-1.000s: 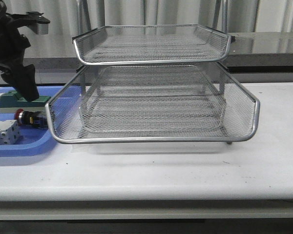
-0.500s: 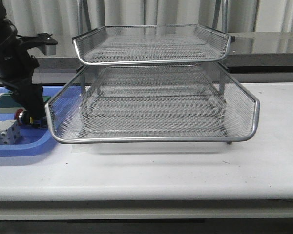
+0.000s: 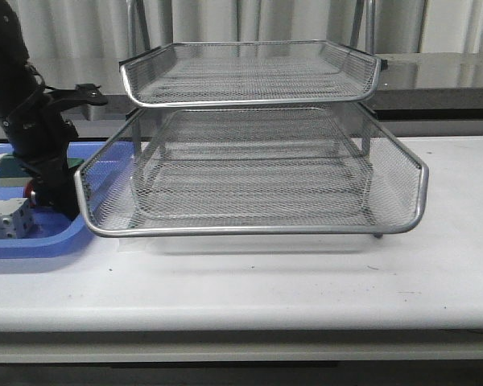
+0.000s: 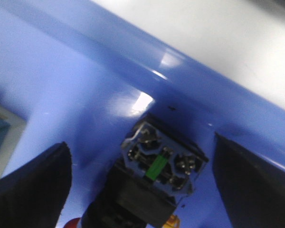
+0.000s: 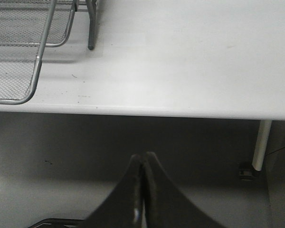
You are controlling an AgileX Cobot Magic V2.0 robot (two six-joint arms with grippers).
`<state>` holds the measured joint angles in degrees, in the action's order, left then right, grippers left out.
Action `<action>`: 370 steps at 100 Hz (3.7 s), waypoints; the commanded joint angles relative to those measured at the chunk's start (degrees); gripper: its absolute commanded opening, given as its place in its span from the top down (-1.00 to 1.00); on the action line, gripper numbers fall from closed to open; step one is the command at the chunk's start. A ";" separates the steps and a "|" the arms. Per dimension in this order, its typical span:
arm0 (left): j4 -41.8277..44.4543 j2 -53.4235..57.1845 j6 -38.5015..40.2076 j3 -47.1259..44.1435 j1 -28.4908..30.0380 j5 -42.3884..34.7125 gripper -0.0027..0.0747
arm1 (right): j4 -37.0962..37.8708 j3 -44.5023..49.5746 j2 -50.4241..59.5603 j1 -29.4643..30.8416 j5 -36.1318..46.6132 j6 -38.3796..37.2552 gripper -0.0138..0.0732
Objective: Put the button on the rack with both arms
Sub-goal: 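Lower the left gripper onto the red button in the blue tray and grasp, then lift the red button with the left gripper and carry it over the rack, then lower the button into the pulled-out middle tier and open the left gripper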
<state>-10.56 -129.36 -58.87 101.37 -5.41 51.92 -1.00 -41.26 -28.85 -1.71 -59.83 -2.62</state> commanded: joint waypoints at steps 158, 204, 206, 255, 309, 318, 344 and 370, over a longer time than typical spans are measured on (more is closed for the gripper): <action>5.76 18.18 17.95 18.59 -0.12 21.36 0.98 | 0.61 -1.87 -0.23 -0.01 3.32 0.29 0.84; 2.69 37.40 20.29 -0.54 -5.67 21.36 0.98 | 0.61 -1.87 -0.23 -0.01 3.32 0.29 0.84; 2.27 38.06 20.29 -1.26 -6.16 21.36 0.98 | 0.61 -1.87 -0.23 -0.01 3.32 0.29 0.84; -7.39 37.01 20.29 -5.31 -23.96 20.06 0.98 | 0.61 -1.87 -0.23 -0.01 3.32 0.29 0.84; -7.58 23.86 20.29 -5.31 -32.32 3.50 0.98 | 0.61 -1.87 -0.23 -0.01 3.32 0.29 0.84; -7.35 22.65 20.29 -5.20 -32.32 2.70 0.98 | 0.61 -1.87 -0.23 -0.01 3.32 0.29 0.84; -7.35 21.26 20.29 -5.20 -32.32 2.94 0.87 | 0.61 -1.87 -0.23 -0.01 3.32 0.29 0.84; -7.45 21.26 20.29 -5.20 -32.32 3.02 -0.08 | 0.61 -1.87 -0.23 -0.01 3.32 0.29 0.84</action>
<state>-16.43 -111.06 -39.28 94.65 -37.29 56.49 -0.95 -41.26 -28.85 -1.71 -59.83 -2.62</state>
